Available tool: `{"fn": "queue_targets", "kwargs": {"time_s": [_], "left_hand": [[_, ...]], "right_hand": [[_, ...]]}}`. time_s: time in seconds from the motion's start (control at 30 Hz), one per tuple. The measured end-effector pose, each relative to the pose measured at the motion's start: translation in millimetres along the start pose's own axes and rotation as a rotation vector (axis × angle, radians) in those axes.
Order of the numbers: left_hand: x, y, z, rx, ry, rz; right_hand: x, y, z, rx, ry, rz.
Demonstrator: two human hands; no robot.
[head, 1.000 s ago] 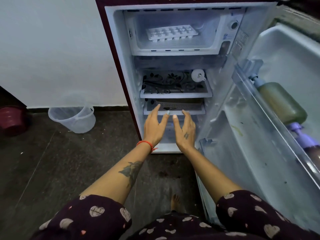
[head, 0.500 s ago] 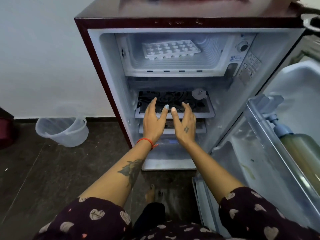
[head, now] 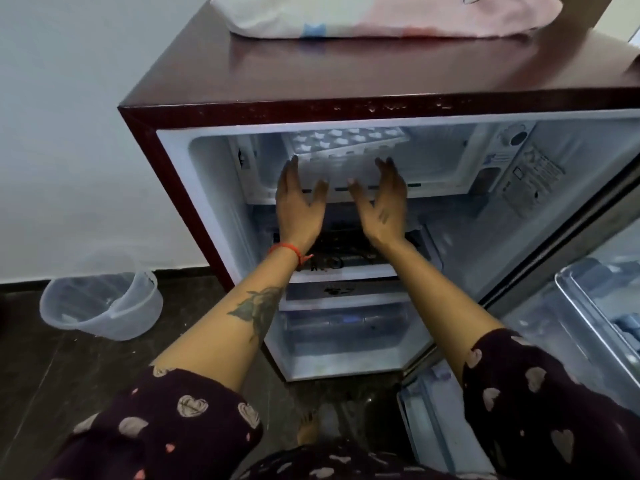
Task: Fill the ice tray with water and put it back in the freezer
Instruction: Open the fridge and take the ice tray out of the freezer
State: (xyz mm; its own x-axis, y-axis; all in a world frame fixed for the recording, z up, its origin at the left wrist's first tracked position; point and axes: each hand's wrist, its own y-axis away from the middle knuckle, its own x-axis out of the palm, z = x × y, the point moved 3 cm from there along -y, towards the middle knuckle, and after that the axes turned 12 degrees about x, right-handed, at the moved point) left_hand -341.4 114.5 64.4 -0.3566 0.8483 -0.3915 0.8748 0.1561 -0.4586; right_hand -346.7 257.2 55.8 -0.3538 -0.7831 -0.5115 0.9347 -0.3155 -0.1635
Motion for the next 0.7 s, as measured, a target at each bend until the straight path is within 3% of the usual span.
{"fn": "queue_targets", "kwargs": {"time_s": [0.23,0.47,0.7], "left_hand": [[-2,-51,13,-0.070,-0.089,-0.033],[2,-75,24,-0.147,-0.079,-0.027],[9,-95,46,-0.323,0.050,-0.020]], "right_hand": [[5,-70,-5,0.080,0.064,-0.064],[-1,-114,-12,0.099,-0.040,-0.140],[-3,-140,-17,0.281,-0.019,-0.053]]}}
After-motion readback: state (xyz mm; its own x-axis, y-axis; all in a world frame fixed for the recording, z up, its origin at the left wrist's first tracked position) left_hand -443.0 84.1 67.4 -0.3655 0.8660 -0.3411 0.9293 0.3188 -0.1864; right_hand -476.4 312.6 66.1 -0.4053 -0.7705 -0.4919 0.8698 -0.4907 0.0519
